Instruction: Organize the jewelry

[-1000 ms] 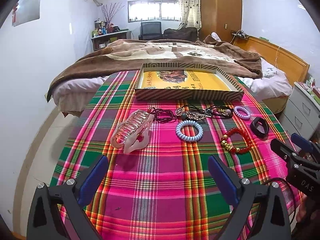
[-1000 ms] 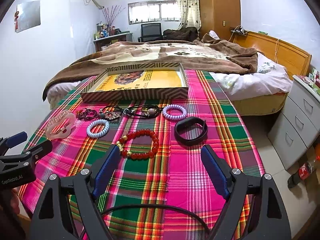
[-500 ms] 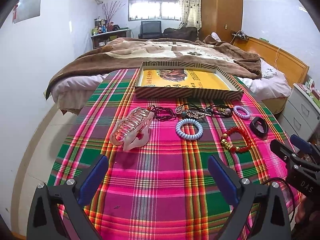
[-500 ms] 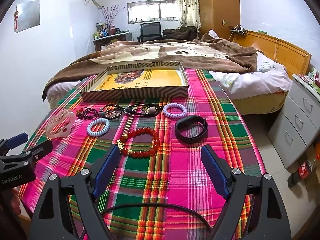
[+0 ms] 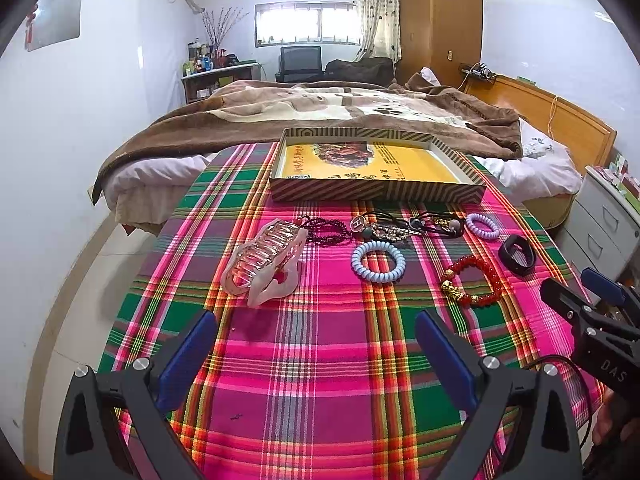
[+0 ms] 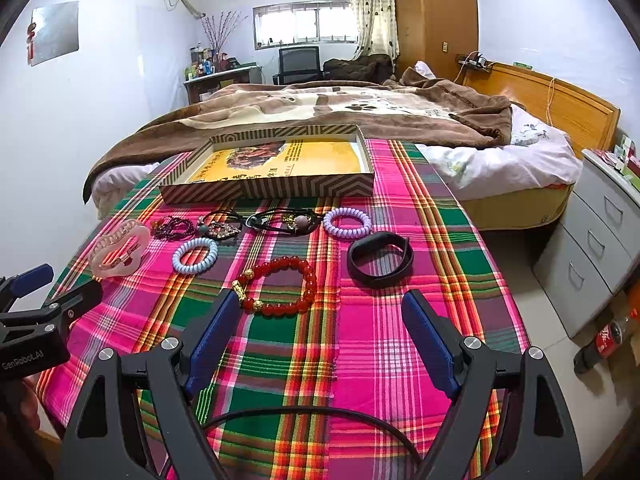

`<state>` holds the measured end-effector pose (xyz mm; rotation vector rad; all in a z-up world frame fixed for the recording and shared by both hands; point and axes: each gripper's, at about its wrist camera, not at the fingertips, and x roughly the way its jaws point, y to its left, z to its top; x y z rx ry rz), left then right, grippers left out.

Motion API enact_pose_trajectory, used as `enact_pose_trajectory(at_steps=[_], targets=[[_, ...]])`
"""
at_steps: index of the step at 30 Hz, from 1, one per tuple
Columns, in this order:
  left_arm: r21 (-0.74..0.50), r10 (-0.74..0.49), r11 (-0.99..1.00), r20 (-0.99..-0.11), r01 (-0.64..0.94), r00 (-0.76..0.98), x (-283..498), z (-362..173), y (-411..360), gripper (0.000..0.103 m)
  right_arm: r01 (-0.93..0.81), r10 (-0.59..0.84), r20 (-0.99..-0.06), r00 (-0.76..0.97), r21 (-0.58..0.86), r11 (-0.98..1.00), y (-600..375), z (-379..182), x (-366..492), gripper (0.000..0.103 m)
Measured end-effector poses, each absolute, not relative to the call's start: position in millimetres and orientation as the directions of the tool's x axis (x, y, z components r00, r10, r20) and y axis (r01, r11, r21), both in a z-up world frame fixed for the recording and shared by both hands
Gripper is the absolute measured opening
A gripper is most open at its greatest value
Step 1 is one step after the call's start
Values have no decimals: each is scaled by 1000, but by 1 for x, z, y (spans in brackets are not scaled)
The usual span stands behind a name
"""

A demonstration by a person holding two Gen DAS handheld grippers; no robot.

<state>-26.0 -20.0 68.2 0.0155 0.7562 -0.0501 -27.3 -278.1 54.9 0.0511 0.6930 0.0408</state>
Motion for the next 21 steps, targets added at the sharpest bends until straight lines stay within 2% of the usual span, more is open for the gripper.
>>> enact_pose_trajectory(at_steps=[21], targets=[[-8, -47, 998, -693, 57, 719, -24, 67, -19, 101, -14, 47, -638, 768, 57, 998, -277, 53, -26, 83]])
